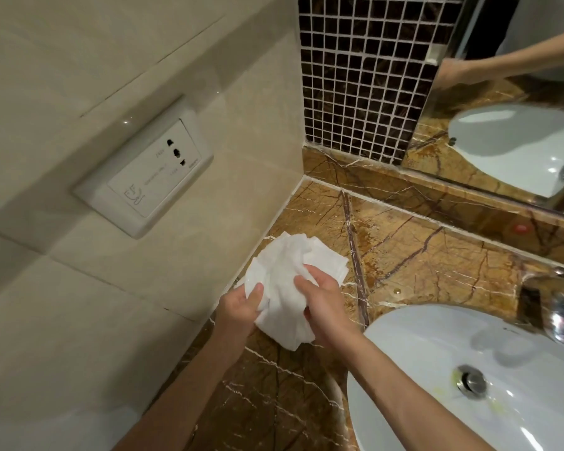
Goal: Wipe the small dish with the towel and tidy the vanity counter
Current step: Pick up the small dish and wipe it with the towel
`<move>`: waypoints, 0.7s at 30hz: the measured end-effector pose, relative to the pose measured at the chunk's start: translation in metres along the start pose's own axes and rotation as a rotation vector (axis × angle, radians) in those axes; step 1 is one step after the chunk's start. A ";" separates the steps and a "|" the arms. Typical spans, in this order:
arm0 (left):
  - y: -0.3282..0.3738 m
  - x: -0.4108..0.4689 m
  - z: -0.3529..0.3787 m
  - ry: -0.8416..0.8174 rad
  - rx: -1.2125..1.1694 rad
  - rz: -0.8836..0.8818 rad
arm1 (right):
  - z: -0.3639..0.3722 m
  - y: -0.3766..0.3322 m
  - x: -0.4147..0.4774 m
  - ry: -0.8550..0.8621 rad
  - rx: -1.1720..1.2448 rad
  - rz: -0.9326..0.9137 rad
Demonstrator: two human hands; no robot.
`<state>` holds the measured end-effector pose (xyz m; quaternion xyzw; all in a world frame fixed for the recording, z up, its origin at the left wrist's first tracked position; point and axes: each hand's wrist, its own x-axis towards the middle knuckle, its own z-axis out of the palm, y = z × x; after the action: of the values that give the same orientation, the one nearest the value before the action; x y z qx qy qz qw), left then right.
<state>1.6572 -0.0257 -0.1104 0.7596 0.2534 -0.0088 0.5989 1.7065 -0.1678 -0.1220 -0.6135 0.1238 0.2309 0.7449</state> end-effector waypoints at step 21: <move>0.012 0.005 -0.006 -0.175 0.079 -0.071 | 0.013 -0.002 0.010 -0.212 -0.487 -0.285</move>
<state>1.6646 -0.0204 -0.0992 0.7694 0.2261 -0.1064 0.5879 1.7144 -0.1539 -0.1224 -0.7577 -0.1008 0.2098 0.6097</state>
